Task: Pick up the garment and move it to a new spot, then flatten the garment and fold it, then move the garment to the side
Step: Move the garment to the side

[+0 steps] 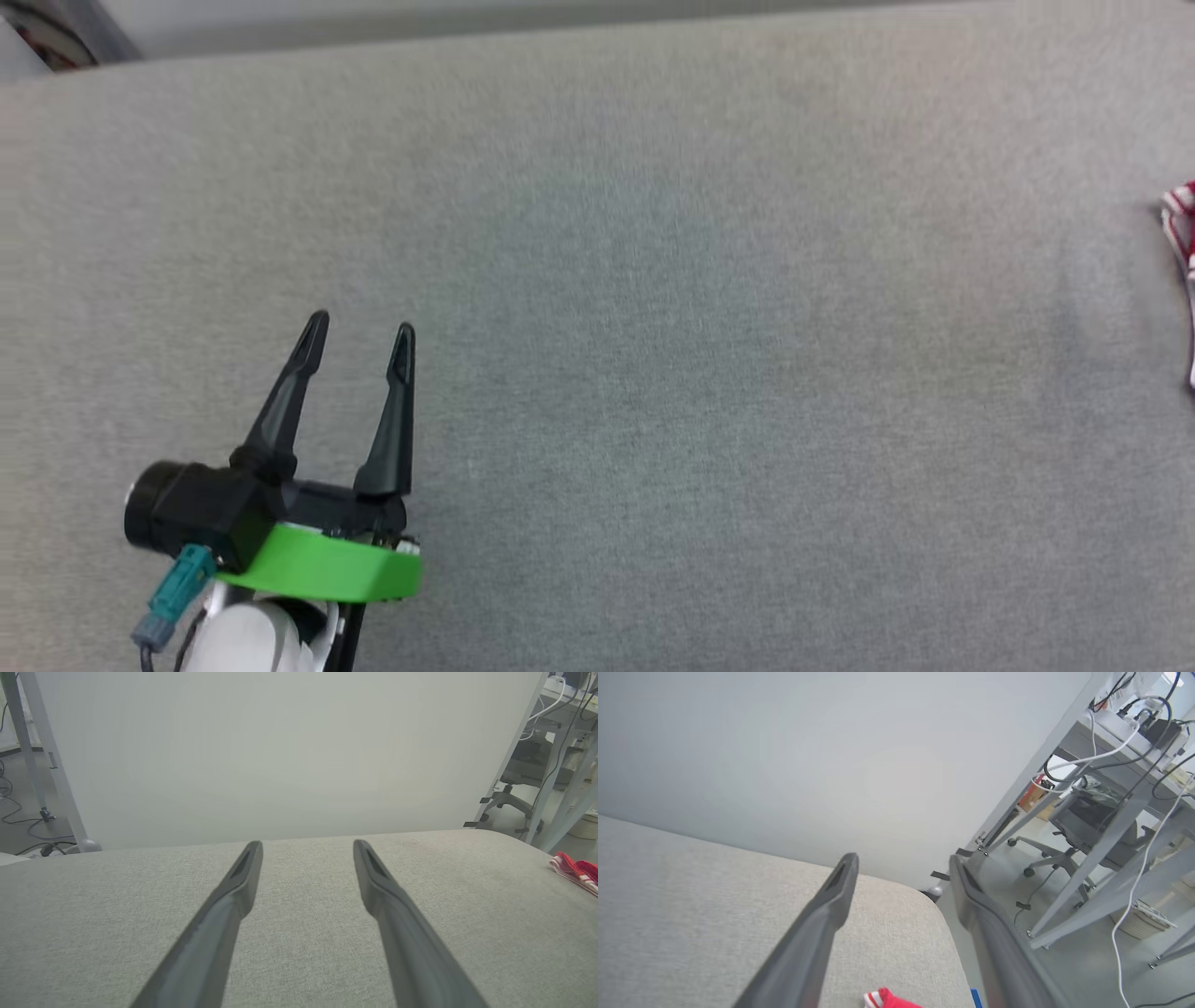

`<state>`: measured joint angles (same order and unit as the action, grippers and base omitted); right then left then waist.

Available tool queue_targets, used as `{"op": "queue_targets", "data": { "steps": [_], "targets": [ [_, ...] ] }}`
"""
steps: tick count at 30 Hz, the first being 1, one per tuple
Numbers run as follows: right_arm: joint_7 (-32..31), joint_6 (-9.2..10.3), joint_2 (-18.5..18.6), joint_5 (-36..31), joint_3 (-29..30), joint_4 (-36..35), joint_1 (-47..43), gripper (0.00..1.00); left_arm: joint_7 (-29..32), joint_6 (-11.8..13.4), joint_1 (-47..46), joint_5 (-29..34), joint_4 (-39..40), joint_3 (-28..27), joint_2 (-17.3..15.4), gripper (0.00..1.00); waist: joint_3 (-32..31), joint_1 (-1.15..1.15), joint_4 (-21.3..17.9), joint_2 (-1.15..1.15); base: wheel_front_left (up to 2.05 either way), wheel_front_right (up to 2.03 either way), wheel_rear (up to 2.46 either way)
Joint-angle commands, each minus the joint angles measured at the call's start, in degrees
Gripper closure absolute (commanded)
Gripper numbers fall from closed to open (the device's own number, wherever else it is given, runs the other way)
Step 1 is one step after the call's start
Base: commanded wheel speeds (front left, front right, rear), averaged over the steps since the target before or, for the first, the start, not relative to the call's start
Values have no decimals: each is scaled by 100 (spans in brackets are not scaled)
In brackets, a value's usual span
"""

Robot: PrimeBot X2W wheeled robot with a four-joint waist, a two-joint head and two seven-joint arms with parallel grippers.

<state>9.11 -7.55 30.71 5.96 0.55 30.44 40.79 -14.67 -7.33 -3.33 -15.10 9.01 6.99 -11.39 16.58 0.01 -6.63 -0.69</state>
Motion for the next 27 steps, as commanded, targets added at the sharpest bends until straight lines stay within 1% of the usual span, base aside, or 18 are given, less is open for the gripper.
{"op": "queue_targets", "data": {
  "steps": [1,6,7,9,11,13,17,19,23,27],
  "targets": [
    [-18,6,-122,240,-91,-291,-275,0,-33,-14,110,70,-76,-45,62,0,-854,-1,280,69,0,0,0],
    [-179,6,-543,841,-205,-1441,-1134,0,-33,-13,341,95,-325,-135,151,0,-1230,-1,471,69,0,0,0],
    [-215,6,-694,935,-183,-1692,-1371,0,-33,-12,389,99,-397,-149,169,0,-1310,-1,511,69,0,0,0],
    [-259,6,-902,1007,-168,-2059,-1757,0,-33,-12,454,124,-492,-163,187,0,-1407,-1,566,69,0,0,0],
    [-283,6,-1196,1099,-106,-2422,-2251,0,-33,-11,537,129,-620,-178,234,0,-1533,-1,630,69,0,0,0],
    [-248,6,-1384,1116,-96,-2710,-2691,0,-33,-7,600,123,-725,-223,283,0,-1608,-1,679,69,0,0,0],
    [-75,6,-1691,1041,-76,-3025,-3472,0,-33,1,693,165,-887,-315,348,0,-1690,-1,731,69,0,0,0],
    [61,6,-1875,998,-32,-3053,-3761,0,-33,-1,730,167,-975,-328,377,0,-1722,-1,750,69,0,0,0],
    [308,6,-2133,871,-88,-3031,-4162,0,-33,-6,808,162,-1131,-338,445,0,-1762,-1,776,69,0,0,0],
    [457,6,-2365,695,8,-2986,-4387,0,-33,-10,876,194,-1240,-376,509,0,-1805,-1,783,69,0,0,0]
  ]
}}
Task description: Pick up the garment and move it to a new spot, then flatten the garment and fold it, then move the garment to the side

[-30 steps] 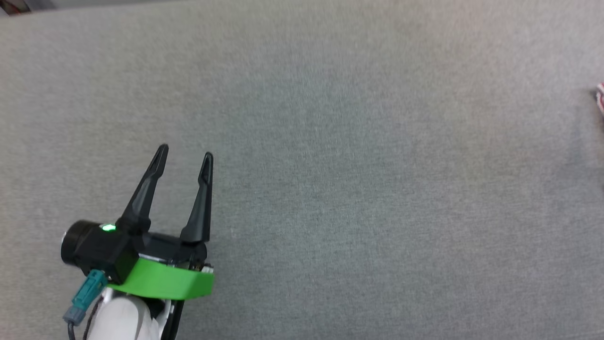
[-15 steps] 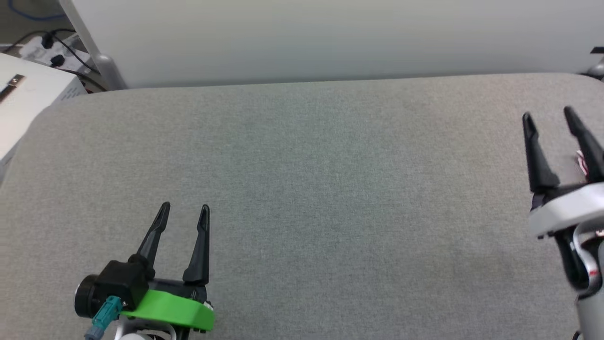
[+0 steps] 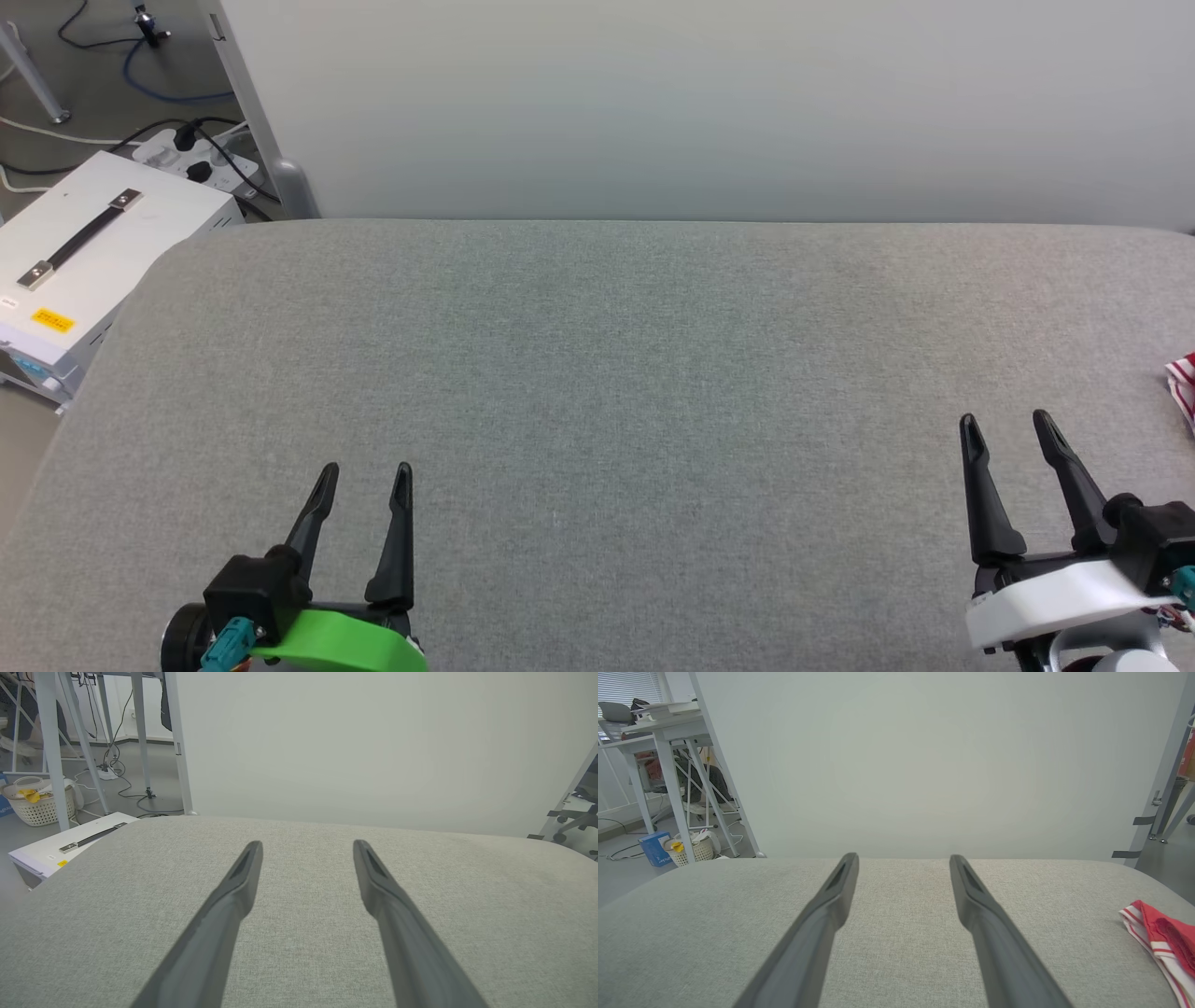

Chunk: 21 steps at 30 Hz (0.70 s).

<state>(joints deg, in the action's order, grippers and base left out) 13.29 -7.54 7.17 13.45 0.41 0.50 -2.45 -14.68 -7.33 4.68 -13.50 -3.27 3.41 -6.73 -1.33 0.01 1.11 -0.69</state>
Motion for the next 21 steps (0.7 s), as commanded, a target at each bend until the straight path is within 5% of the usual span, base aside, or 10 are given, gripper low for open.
{"op": "queue_targets", "data": {
  "steps": [1,21],
  "targets": [
    [63,5,-53,-94,37,12,-100,0,-32,-10,88,36,-25,-37,62,0,-20,-1,11,69,0,0,0],
    [169,5,-261,-272,-126,138,-226,0,-32,-15,217,263,-107,-105,114,0,-138,-1,10,69,0,0,0]
  ]
}}
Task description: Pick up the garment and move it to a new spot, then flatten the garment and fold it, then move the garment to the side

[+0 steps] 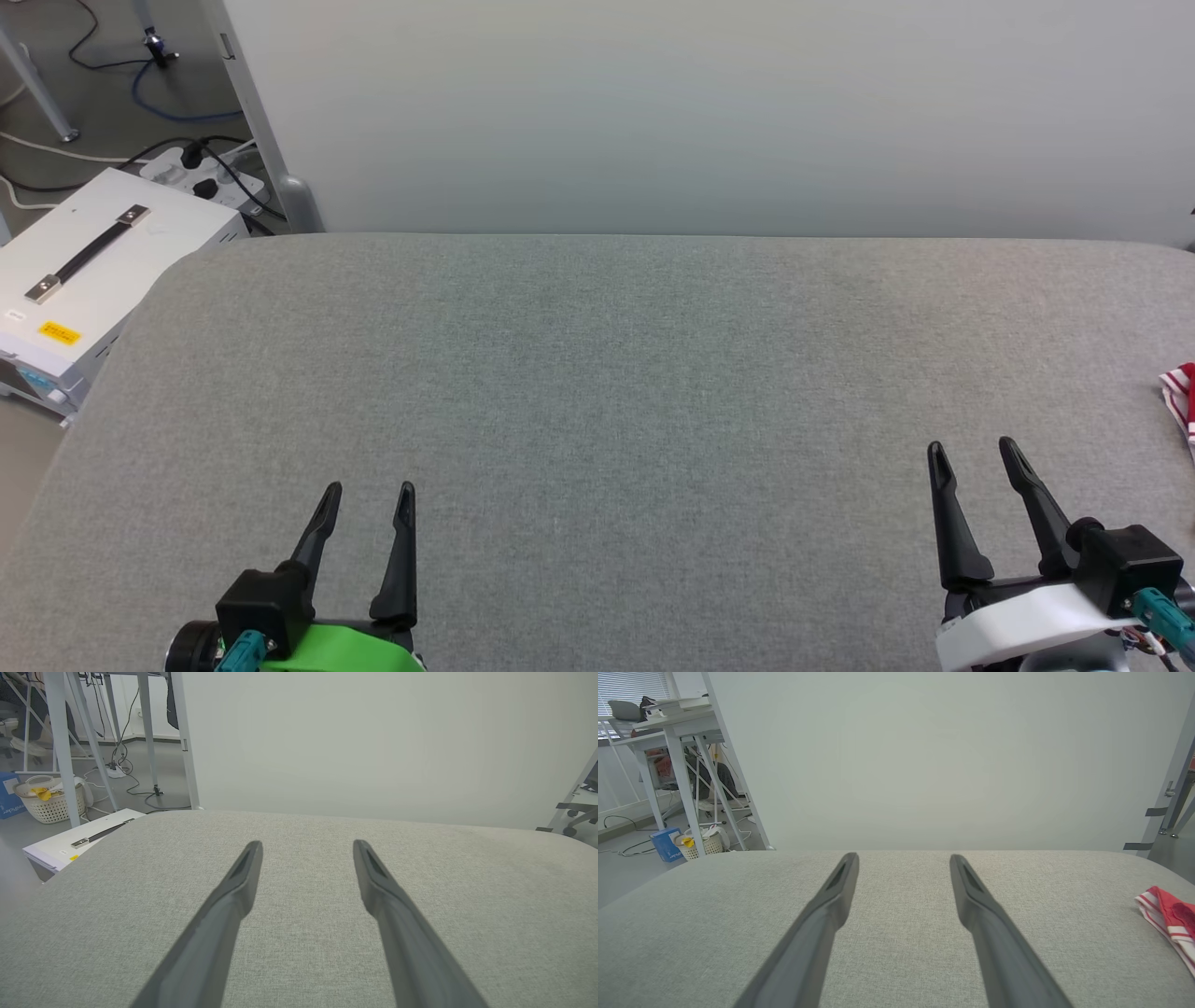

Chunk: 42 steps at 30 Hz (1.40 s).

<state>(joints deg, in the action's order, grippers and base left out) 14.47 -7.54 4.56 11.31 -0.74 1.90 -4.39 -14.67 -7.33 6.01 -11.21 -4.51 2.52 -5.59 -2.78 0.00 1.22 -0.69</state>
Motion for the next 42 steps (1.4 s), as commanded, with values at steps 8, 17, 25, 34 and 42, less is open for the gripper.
{"op": "queue_targets", "data": {
  "steps": [8,17,25,34,42],
  "targets": [
    [51,5,-12,-74,-3,-15,-26,0,-33,-15,79,-47,49,7,-6,0,62,0,-17,69,0,0,0],
    [-11,0,-15,-48,2,-6,0,100,6,1,-5,-93,93,66,-17,100,90,0,-37,0,0,0,0],
    [-95,0,-24,-112,6,-16,26,100,96,44,-40,-22,113,51,2,100,102,0,-43,4,0,0,0],
    [-199,1,-35,-189,12,-30,58,100,200,96,-83,65,138,28,22,100,115,0,-49,9,0,0,0],
    [-289,1,-45,-258,16,-41,85,100,292,142,-121,141,161,8,40,100,127,0,-54,13,0,0,0]
  ]
}}
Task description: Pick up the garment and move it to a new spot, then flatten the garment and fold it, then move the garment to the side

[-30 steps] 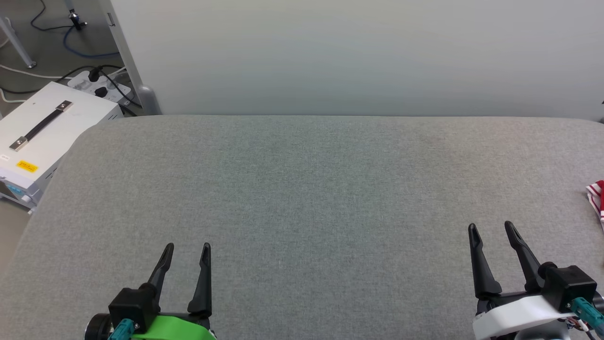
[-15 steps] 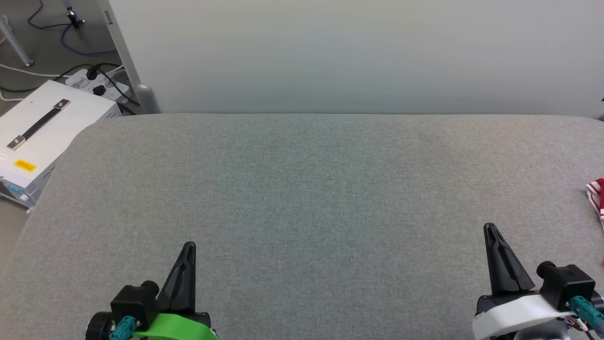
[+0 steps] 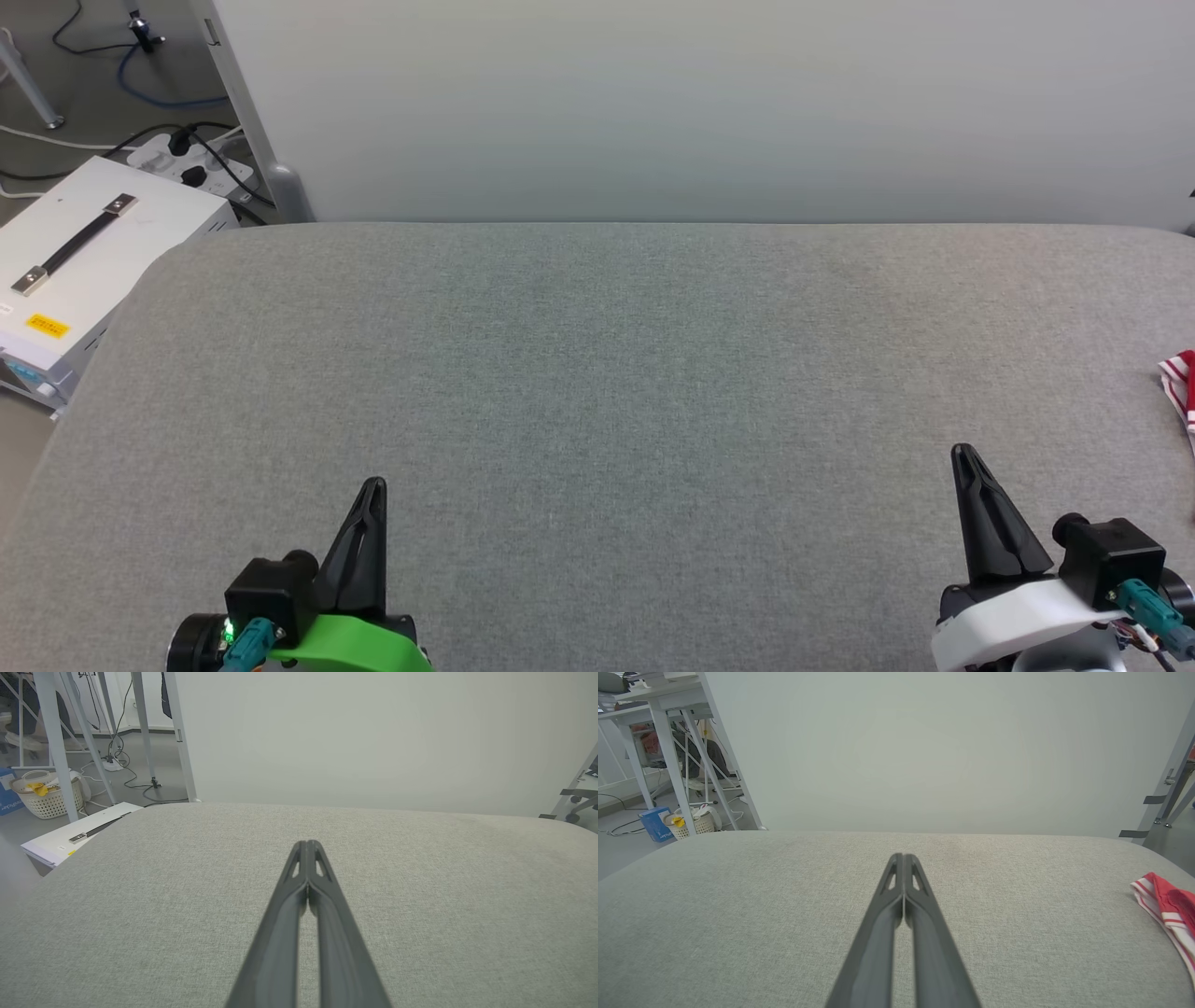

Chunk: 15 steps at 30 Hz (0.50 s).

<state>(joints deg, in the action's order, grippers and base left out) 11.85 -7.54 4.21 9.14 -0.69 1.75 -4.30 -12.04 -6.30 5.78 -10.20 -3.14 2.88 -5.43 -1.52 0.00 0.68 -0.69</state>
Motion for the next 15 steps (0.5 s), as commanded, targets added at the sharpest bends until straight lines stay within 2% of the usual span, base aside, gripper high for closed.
{"op": "queue_targets", "data": {
  "steps": [1,15],
  "targets": [
    [-36,1,-11,-48,11,-28,79,100,38,44,-101,49,26,-31,27,100,2,0,-1,14,0,0,0],
    [-195,2,-28,-167,19,-48,127,100,199,125,-167,183,66,-66,58,100,23,0,-10,21,0,0,0]
  ]
}}
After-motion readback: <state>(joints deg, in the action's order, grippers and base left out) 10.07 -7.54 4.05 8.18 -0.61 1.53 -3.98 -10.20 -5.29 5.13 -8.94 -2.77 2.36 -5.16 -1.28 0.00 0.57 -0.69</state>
